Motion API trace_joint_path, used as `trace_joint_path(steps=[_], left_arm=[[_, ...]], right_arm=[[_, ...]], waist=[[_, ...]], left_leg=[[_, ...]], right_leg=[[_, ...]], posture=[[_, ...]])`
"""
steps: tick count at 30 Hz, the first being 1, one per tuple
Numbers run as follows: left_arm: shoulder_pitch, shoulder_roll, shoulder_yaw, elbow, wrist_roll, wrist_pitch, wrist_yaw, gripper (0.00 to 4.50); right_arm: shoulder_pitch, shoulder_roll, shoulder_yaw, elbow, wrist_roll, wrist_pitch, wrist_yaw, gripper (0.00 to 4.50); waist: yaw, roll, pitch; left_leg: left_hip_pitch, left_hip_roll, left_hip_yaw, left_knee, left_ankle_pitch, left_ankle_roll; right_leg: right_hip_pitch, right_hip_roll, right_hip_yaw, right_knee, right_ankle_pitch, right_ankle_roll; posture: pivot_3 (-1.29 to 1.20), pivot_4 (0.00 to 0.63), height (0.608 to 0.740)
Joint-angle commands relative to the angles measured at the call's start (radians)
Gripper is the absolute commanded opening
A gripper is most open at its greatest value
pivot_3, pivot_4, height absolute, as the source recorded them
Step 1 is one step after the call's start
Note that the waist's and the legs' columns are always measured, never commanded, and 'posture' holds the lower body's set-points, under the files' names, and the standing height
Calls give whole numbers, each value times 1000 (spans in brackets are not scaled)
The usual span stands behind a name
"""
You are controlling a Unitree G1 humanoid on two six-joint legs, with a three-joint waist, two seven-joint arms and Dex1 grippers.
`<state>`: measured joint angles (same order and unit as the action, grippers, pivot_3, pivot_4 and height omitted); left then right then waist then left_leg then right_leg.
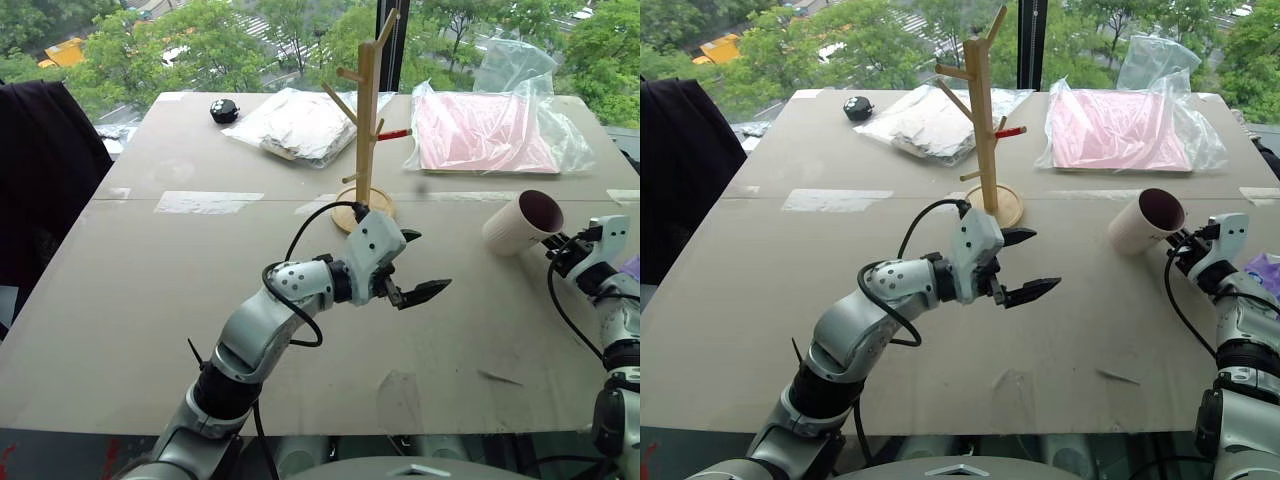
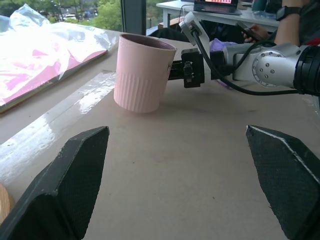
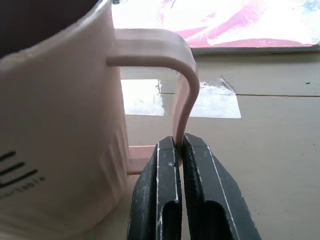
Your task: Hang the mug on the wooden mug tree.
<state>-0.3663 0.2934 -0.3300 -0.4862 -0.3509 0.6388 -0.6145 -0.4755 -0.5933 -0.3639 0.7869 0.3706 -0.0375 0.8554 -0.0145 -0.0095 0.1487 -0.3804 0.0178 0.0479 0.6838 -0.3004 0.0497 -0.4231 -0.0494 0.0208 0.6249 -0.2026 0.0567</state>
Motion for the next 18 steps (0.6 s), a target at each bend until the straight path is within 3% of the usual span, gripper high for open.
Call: trace_joint_path(steps=[1, 10, 18], left_arm=[[47, -8, 60, 6, -23, -74, -3, 4500], [223, -92, 194, 41, -73, -295, 9, 4500], [299, -141, 188, 27, -124, -392, -21, 4500]], right_arm=[[-18, -40, 32, -142, 1, 1, 66, 35], [-50, -105, 186, -612, 18, 235, 150, 35], [-277, -169, 329, -698, -66, 345, 171, 35]], waist=[[-2, 1, 0], [6, 1, 1], [6, 0, 1]], left_leg=[[0, 1, 0, 0, 0, 0], [0, 3, -1, 1, 0, 0], [-1, 2, -1, 1, 0, 0]], right_leg=[[0, 0, 0, 0, 0, 0], [0, 0, -2, 1, 0, 0], [0, -2, -2, 1, -2, -4]], posture=[[0, 150, 740], [0, 150, 740], [0, 150, 740]])
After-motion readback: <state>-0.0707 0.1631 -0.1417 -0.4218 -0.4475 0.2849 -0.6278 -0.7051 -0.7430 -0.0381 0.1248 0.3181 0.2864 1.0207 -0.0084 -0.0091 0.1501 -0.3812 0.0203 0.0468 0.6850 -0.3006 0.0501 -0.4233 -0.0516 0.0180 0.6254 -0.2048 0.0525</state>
